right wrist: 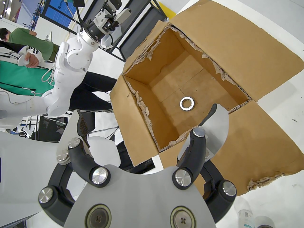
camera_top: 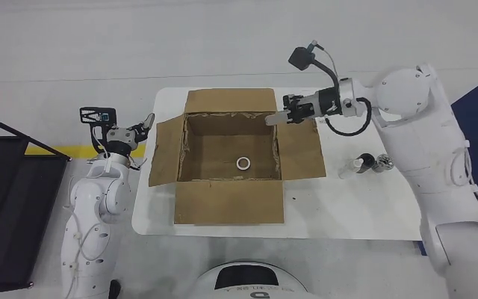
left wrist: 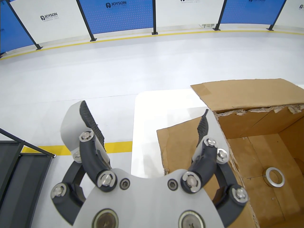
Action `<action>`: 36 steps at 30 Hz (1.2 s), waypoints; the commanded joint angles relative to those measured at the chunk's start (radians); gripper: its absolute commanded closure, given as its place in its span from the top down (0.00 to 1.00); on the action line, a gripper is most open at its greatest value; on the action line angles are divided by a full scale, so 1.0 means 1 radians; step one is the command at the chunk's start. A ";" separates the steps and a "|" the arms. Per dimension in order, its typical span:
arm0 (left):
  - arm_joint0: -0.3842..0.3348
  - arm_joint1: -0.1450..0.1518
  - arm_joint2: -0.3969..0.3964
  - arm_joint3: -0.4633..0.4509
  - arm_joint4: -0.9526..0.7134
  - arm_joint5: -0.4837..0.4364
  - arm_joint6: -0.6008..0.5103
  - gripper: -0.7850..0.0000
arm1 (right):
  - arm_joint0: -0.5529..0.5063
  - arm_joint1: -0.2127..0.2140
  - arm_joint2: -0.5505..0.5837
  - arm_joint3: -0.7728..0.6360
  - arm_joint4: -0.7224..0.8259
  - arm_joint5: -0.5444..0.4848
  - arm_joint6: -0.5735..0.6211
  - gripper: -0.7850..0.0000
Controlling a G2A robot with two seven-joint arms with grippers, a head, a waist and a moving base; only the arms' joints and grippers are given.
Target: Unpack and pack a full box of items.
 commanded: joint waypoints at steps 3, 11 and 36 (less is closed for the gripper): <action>0.000 0.000 0.000 0.000 0.000 0.000 0.000 1.00 | 0.071 -0.033 -0.174 0.003 -0.116 0.019 0.040 1.00; 0.000 0.000 0.000 0.000 0.000 0.000 0.000 1.00 | 0.170 -0.117 -0.415 0.049 -0.294 0.140 -0.065 0.63; 0.000 0.000 0.000 0.000 0.000 0.000 0.000 1.00 | 0.238 -0.363 -0.736 0.480 -0.476 0.350 -0.141 0.40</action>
